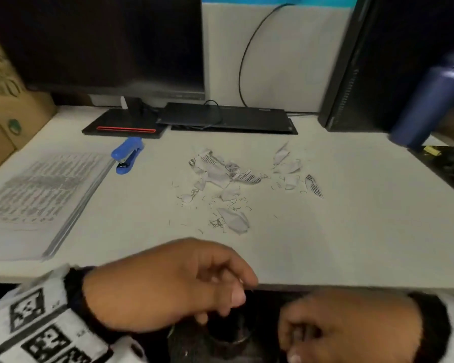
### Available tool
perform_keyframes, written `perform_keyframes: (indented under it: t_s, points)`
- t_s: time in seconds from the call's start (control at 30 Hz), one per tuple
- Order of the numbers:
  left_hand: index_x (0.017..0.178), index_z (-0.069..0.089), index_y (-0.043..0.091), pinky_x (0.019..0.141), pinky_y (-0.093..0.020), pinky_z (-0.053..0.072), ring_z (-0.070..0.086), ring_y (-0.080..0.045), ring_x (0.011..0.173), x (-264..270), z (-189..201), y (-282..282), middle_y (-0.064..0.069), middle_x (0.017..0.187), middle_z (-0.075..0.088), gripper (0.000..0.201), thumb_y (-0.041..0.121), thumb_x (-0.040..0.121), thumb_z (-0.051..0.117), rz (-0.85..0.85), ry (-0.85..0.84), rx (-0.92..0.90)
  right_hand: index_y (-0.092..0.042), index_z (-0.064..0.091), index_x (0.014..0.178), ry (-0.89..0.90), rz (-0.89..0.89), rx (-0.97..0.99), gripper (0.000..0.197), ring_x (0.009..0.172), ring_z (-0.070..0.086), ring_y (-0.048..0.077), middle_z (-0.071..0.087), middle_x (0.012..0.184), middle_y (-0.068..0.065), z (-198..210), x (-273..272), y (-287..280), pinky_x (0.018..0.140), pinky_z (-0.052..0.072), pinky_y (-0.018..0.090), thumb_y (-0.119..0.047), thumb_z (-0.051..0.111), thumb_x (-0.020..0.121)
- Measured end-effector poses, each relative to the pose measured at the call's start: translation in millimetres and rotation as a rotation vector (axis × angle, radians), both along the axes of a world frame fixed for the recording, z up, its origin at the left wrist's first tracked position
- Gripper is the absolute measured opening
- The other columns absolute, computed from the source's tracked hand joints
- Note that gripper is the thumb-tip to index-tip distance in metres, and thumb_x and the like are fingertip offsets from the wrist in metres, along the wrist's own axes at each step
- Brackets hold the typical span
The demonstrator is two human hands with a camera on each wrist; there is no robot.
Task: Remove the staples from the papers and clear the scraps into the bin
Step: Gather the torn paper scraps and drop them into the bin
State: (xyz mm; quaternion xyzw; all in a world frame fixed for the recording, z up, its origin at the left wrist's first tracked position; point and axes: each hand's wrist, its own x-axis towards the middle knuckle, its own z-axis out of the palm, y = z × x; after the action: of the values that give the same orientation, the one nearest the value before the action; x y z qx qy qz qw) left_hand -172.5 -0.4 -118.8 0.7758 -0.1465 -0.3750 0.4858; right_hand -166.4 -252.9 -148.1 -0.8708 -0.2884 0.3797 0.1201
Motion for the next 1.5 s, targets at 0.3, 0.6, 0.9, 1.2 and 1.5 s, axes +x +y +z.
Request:
perform_keyframes:
  t_s: [0.3, 0.6, 0.9, 1.2, 1.5]
  points:
    - [0.110, 0.069, 0.024, 0.072, -0.017, 0.048, 0.062, -0.011, 0.093, 179, -14, 41, 0.002, 0.118, 0.068, 0.017, 0.024, 0.096, 0.059, 0.517, -0.789, 0.443, -0.027, 0.061, 0.081, -0.646, -0.558, 0.159, 0.012, 0.089, 0.062, 0.019, 0.066, 0.092, -0.004, 21, 163, -65, 0.075, 0.046, 0.025, -0.017, 0.063, 0.087]
    - [0.157, 0.021, 0.031, 0.118, -0.032, 0.021, 0.024, -0.019, 0.149, 213, -27, 28, 0.002, 0.164, 0.020, 0.068, 0.034, 0.098, 0.055, 0.141, -0.689, 0.672, -0.031, 0.042, 0.143, -0.727, -0.528, 0.009, 0.063, 0.138, 0.037, 0.026, 0.031, 0.156, -0.003, 3, 240, -34, 0.111, 0.037, 0.040, -0.010, 0.057, 0.086]
    - [0.120, 0.063, 0.041, 0.095, -0.039, 0.050, 0.051, -0.020, 0.114, 214, -33, 26, 0.005, 0.119, 0.052, 0.042, 0.048, 0.080, 0.073, 0.129, -0.693, 0.780, -0.038, 0.057, 0.122, -0.717, -0.380, -0.224, 0.047, 0.113, 0.056, 0.020, 0.053, 0.123, -0.006, -11, 261, -10, 0.091, 0.053, 0.037, -0.015, 0.054, 0.080]
    - [0.092, 0.057, 0.020, 0.067, -0.025, 0.040, 0.055, -0.016, 0.079, 213, -26, 29, 0.001, 0.091, 0.059, 0.021, 0.040, 0.091, 0.062, 0.388, -0.824, 0.621, -0.019, 0.056, 0.093, -0.851, -0.511, -0.023, 0.013, 0.080, 0.057, 0.021, 0.058, 0.099, 0.002, 3, 253, -11, 0.066, 0.045, 0.029, -0.014, 0.045, 0.089]
    - [0.130, 0.049, 0.023, 0.074, -0.029, 0.042, 0.055, -0.017, 0.087, 215, -20, 32, 0.002, 0.107, 0.056, 0.031, 0.018, 0.100, 0.051, 0.579, -0.800, 0.540, -0.019, 0.051, 0.086, -0.859, -0.540, 0.233, 0.016, 0.076, 0.057, 0.028, 0.062, 0.084, 0.005, 27, 236, 6, 0.058, 0.040, 0.027, -0.017, 0.037, 0.094]
